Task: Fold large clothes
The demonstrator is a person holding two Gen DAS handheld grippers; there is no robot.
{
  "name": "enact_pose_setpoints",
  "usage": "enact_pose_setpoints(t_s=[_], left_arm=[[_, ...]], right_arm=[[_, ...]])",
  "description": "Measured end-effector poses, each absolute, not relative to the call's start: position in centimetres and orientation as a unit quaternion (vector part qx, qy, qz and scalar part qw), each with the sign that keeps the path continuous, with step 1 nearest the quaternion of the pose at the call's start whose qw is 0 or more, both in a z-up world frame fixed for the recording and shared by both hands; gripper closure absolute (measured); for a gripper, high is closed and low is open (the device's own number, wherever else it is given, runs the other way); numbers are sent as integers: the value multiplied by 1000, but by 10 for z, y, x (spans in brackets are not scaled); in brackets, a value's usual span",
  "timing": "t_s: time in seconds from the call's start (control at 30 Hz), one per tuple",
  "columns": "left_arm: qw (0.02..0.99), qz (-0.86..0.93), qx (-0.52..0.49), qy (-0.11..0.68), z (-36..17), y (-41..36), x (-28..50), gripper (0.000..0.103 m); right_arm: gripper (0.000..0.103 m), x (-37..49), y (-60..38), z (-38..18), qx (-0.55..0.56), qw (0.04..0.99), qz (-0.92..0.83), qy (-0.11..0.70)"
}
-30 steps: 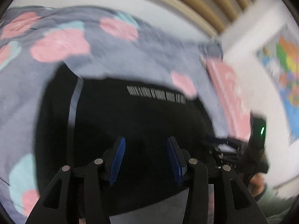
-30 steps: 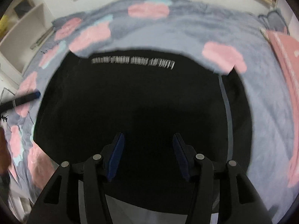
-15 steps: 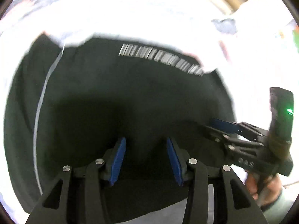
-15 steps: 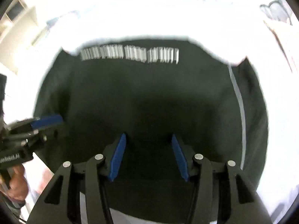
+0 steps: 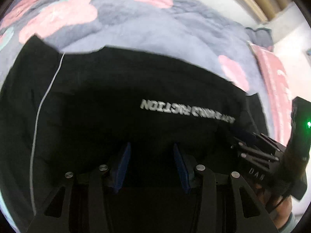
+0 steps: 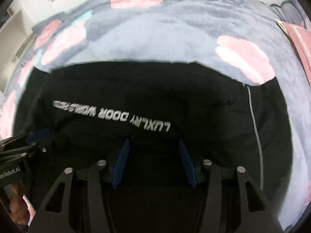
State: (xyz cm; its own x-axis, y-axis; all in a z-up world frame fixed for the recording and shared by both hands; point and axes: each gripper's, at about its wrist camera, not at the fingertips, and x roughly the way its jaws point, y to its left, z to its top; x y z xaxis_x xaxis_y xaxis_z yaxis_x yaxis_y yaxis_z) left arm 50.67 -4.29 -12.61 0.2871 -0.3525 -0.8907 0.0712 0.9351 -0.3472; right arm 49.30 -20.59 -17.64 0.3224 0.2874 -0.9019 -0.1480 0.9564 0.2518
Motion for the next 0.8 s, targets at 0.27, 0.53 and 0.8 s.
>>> enact_pose_setpoints(t_s=[0.27,0.53,0.8], left_arm=[[793,-247,-123,543,-63,-3,429,48],[769,-161,-148,601,-144,-1,401,44],[794,-160,-148,567,-91,14,385,43]], right_arm=[[48,405,-229,-126,63,816,198,539],[47,379,-207,-199,33,779,163,605],[47,370,-238,-160,110,774,158,604]])
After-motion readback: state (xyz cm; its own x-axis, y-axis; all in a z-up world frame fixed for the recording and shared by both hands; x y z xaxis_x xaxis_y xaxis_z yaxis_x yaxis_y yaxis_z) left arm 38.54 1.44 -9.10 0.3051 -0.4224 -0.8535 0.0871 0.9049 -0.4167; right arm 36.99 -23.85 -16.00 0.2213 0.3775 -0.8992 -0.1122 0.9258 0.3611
